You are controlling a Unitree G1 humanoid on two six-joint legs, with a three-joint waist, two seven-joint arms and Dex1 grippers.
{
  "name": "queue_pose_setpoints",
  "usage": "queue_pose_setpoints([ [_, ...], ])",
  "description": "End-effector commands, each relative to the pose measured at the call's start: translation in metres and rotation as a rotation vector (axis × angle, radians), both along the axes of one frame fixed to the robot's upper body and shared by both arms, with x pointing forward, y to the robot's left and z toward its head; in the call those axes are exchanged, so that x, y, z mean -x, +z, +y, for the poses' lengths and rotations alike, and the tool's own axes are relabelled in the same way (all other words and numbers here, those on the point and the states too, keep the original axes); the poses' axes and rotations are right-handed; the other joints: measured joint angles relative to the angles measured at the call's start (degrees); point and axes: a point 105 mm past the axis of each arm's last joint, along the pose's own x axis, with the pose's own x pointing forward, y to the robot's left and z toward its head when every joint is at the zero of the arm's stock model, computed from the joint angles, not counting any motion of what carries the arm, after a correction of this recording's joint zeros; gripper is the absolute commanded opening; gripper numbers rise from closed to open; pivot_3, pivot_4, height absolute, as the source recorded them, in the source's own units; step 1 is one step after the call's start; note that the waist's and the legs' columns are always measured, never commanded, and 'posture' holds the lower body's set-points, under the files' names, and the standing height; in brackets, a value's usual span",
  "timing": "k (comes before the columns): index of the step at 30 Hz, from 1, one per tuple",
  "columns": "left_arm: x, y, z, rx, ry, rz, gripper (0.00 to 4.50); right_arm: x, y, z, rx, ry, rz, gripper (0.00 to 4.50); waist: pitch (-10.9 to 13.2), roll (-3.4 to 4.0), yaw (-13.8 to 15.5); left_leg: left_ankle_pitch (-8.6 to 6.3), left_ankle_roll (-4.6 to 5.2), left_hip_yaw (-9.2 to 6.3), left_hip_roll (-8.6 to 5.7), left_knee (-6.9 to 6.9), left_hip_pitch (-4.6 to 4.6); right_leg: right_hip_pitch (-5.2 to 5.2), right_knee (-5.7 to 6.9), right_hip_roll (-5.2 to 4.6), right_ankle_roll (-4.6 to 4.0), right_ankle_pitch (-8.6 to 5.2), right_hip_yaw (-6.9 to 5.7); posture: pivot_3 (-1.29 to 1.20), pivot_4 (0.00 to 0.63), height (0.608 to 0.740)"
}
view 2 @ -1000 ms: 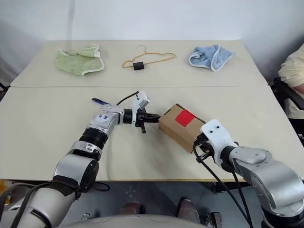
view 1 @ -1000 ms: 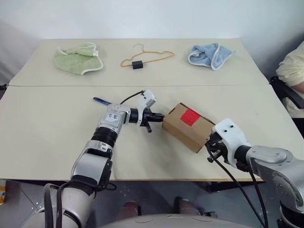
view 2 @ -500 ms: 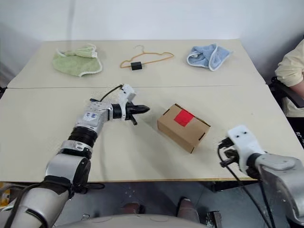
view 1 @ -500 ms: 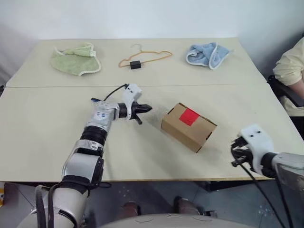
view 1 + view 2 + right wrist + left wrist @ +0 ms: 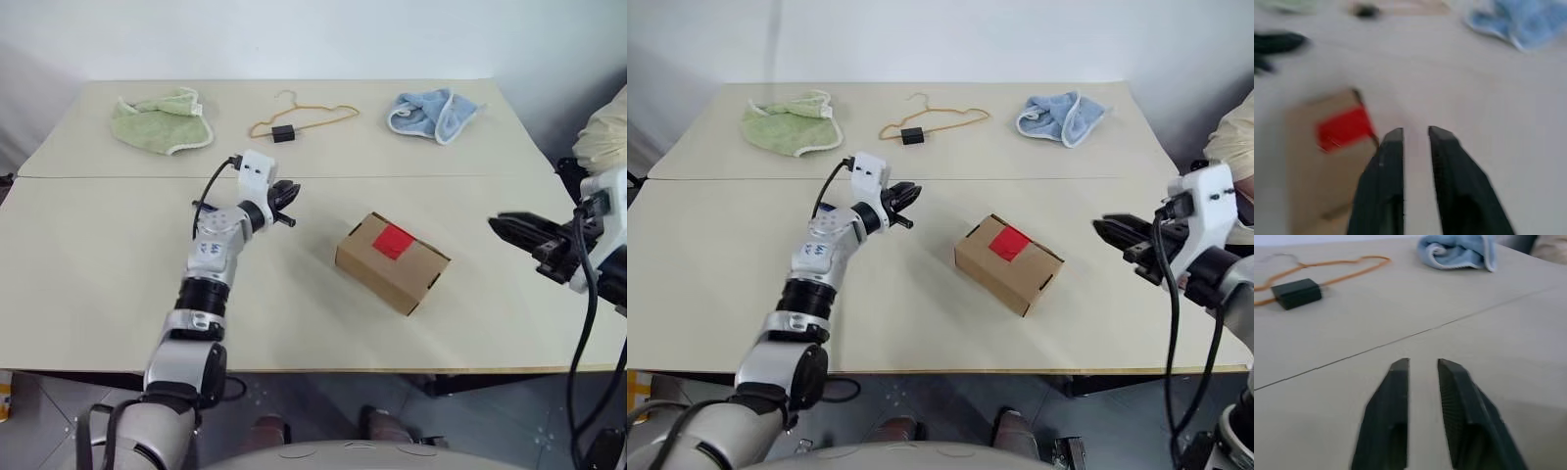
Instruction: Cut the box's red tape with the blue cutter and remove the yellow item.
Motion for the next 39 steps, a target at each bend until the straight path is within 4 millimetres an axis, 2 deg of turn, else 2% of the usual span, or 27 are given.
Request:
queue_pose_setpoints([
  [1,0.007,0.018,0.003,-0.015,0.072,-0.098,2.09,-0.005,0.0,0.001,0.046,0.057,-0.046,2.27,0.0,-0.02,0.0,0.0,0.0,0.0,0.0,0.0,0.0,0.01,-0.02,0.0,0.0,0.0,0.0,0.0,0.15,0.74],
  [7,0.021,0.015,0.01,-0.075,0.172,-0.127,3.9,-0.017,-0.004,0.005,0.077,0.124,-0.069,4.31,0.0,-0.02,-0.1,0.01,-0.02,0.01,0.0,0.0,0.03,0.0,0.0,0.0,0.0,0.0,0.01,0.0,0.15,0.74],
  [8,0.023,0.015,0.01,-0.078,0.181,-0.128,4.22,-0.019,-0.005,0.006,0.076,0.134,-0.073,4.5,0.0,-0.02,-0.1,0.02,-0.03,0.01,0.0,0.0,0.03,0.0,0.01,0.0,0.0,0.0,0.01,0.0,0.15,0.74],
  [9,0.024,0.016,0.01,-0.085,0.189,-0.134,4.49,-0.02,-0.006,0.007,0.078,0.141,-0.074,4.5,0.0,-0.02,-0.1,0.02,-0.03,0.01,0.0,0.0,0.03,0.0,0.01,0.0,0.0,0.0,0.01,0.0,0.15,0.74],
  [12,0.027,0.016,0.008,-0.1,0.227,-0.142,4.49,-0.024,-0.011,0.009,0.097,0.155,-0.069,4.5,0.0,-0.02,-0.1,0.02,-0.03,0.01,0.0,0.01,0.03,0.01,0.0,0.0,0.0,0.0,0.01,0.0,0.15,0.74],
  [18,0.025,0.017,0.021,-0.069,0.402,-0.135,4.49,-0.033,-0.016,0.009,0.113,0.148,-0.071,4.5,0.0,-0.02,0.0,0.02,-0.03,0.01,0.0,0.02,0.03,0.02,-0.02,0.0,0.0,0.0,0.01,0.0,0.15,0.74],
  [23,0.011,0.014,0.033,0.065,0.585,0.003,4.49,-0.037,-0.019,0.01,0.121,0.147,-0.065,4.5,0.0,-0.03,0.1,0.02,-0.03,0.01,0.0,0.03,0.02,0.02,-0.02,0.0,0.0,0.0,0.01,0.0,0.15,0.74],
  [28,0.0,0.024,0.019,0.189,0.674,0.086,4.49,-0.038,-0.02,0.013,0.129,0.159,-0.058,4.5,0.0,-0.07,0.3,0.01,-0.03,0.01,-0.01,0.03,0.0,0.04,-0.08,0.0,0.01,0.0,0.01,0.0,0.15,0.74],
  [32,-0.002,0.026,0.012,0.182,0.699,0.092,4.49,-0.038,-0.019,0.013,0.131,0.163,-0.057,4.5,0.1,-0.1,0.3,0.01,-0.04,0.01,-0.02,0.01,0.0,0.03,-0.12,0.0,0.01,0.01,0.0,0.0,0.15,0.74],
  [35,0.001,0.027,0.024,0.17,0.852,0.085,4.49,-0.036,-0.014,0.019,0.139,0.215,-0.086,4.5,0.1,-0.11,0.0,0.01,-0.04,0.02,-0.01,0.0,0.0,0.02,-0.12,0.0,0.01,0.01,0.0,0.0,0.15,0.74],
  [39,0.006,0.019,0.032,0.229,0.955,0.122,4.49,-0.034,-0.007,0.029,0.138,0.327,-0.103,4.5,0.1,-0.11,0.0,0.02,-0.06,0.01,-0.01,0.0,0.02,0.02,-0.09,0.0,0.01,0.01,0.0,0.0,0.15,0.74],
])
